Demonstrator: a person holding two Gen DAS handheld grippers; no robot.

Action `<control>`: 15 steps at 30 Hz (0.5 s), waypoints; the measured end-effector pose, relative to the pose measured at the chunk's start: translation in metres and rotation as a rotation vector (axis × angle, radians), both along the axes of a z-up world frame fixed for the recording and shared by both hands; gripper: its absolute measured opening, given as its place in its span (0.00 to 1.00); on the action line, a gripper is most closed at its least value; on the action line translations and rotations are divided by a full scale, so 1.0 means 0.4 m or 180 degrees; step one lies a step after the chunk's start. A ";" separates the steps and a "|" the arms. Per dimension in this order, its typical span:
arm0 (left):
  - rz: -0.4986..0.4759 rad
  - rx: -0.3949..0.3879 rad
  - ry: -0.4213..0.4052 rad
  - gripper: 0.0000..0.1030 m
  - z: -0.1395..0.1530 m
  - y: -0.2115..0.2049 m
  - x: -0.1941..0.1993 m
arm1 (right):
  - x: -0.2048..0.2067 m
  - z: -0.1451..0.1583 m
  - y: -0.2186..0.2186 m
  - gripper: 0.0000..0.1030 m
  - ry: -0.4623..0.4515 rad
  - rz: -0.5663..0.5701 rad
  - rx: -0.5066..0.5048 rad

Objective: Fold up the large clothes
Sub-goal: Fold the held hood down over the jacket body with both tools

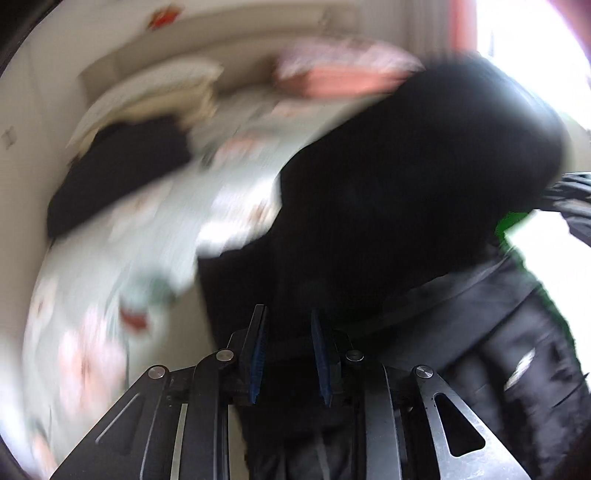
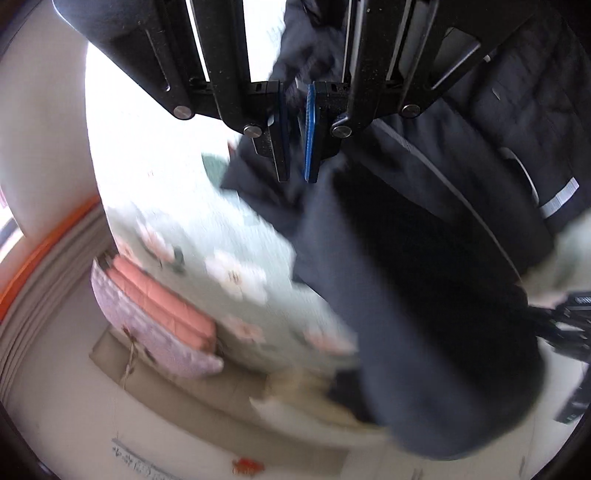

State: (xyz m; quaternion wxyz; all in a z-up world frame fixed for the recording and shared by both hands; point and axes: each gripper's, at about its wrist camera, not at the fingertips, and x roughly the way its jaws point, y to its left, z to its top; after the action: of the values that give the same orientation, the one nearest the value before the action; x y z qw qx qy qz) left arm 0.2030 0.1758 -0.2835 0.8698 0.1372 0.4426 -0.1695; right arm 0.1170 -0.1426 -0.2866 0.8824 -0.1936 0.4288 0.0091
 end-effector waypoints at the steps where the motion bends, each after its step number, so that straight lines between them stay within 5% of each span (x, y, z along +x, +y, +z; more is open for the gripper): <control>1: 0.0083 0.0036 0.0085 0.24 -0.033 0.017 -0.002 | -0.001 -0.033 -0.023 0.08 0.0143 -0.0115 0.0055; 3: 0.0329 -0.0040 0.0368 0.22 -0.089 0.076 0.000 | -0.002 -0.056 -0.058 0.08 0.0340 -0.0294 0.0256; 6: 0.0472 -0.0234 0.0344 0.22 -0.047 0.128 -0.007 | -0.006 -0.009 -0.085 0.09 0.0321 -0.0398 0.0545; 10: 0.0308 -0.0445 0.0143 0.25 0.100 0.114 0.013 | 0.026 0.114 -0.076 0.30 0.0207 -0.0276 0.1004; 13: 0.0066 -0.0703 0.0057 0.41 0.187 0.067 0.046 | 0.054 0.203 -0.017 0.61 0.0016 -0.0072 0.1225; 15: -0.0108 -0.0831 -0.0046 0.45 0.245 0.014 0.087 | 0.087 0.235 0.040 0.65 -0.0063 0.0063 0.1337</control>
State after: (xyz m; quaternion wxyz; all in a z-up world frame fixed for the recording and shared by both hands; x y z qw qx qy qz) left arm 0.2379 0.1812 -0.1855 0.8804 0.0315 0.4081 -0.2394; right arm 0.1517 -0.1265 -0.1927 0.9073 -0.0096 0.4069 0.1050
